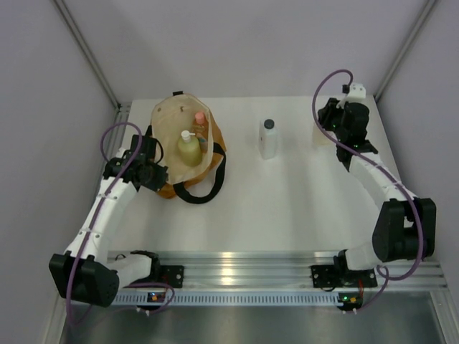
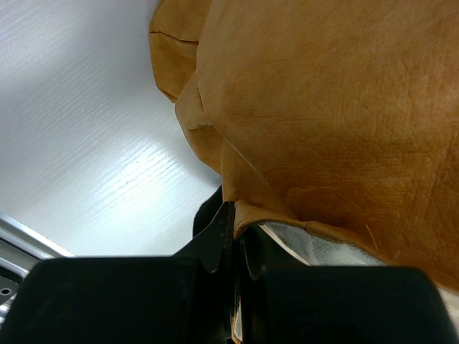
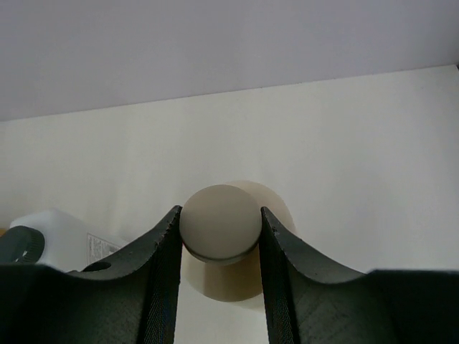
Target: Take the personal care products out of the canvas bag
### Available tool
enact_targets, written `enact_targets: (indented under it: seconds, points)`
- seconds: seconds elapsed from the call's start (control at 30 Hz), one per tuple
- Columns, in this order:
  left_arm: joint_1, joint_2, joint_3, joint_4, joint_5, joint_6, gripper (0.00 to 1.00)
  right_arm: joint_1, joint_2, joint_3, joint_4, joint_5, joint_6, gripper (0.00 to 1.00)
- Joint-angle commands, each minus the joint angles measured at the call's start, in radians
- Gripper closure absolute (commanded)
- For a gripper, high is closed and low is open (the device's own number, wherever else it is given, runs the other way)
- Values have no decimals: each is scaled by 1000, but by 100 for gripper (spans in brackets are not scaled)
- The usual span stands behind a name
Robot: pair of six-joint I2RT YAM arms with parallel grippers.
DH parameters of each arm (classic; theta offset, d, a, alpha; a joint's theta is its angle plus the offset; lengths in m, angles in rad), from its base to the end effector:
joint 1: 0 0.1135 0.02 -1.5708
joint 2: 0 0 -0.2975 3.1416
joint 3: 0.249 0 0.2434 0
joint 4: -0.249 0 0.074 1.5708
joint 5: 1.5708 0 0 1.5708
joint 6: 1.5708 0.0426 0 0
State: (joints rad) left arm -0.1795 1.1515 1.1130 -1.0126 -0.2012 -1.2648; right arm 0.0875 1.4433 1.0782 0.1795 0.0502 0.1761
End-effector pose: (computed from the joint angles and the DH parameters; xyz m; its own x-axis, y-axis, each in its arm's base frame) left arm 0.1928 -0.0263 0.3356 -0.3310 -0.8895 -0.3150 -0.7911 0.4435 -0.4213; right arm 0.3374 0.0274 0.3589 -0.1877 0.1592 -0.9692 -0.0053 0.9866 0.1631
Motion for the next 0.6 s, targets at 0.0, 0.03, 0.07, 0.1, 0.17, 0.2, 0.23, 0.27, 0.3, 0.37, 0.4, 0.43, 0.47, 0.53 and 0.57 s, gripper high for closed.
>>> enact_targets:
  seconds: [0.0,0.03,0.07,0.1,0.17,0.2,0.23,0.27,0.3,0.37,0.4,0.43,0.47,0.53,0.57]
  points:
    - [0,19,28,43,26,10,100,-15,-14,-20,432,-98,59,100]
    - [0,19,30,45,26,12,100,-15,-8,-33,448,-101,63,100]
    - [0,19,31,45,25,12,100,-17,2,-43,463,-107,78,100]
    - [0,16,33,45,23,15,100,-17,17,-58,481,-118,83,100]
    - [2,17,36,45,22,15,100,-17,31,-66,485,-124,108,100]
    - [2,19,36,45,20,16,100,-17,45,-83,506,-130,115,100]
    - [2,17,38,46,20,16,100,-17,52,-93,518,-134,128,100]
    - [2,19,38,45,22,16,100,-17,60,-103,529,-142,149,100]
    - [0,19,38,45,22,16,100,-17,66,-113,543,-157,155,100]
    - [2,20,39,45,22,16,100,-17,86,-138,569,-173,178,100]
    - [2,20,38,45,22,16,100,-17,91,-153,580,-191,181,100]
    - [2,19,38,45,22,16,100,-15,100,-162,589,-197,187,100]
    - [0,20,36,45,22,16,100,-15,106,-170,607,-204,192,100]
    - [2,20,31,45,22,13,100,-12,115,-185,614,-217,191,100]
    - [2,20,28,45,23,13,100,-9,120,-189,601,-216,174,100]
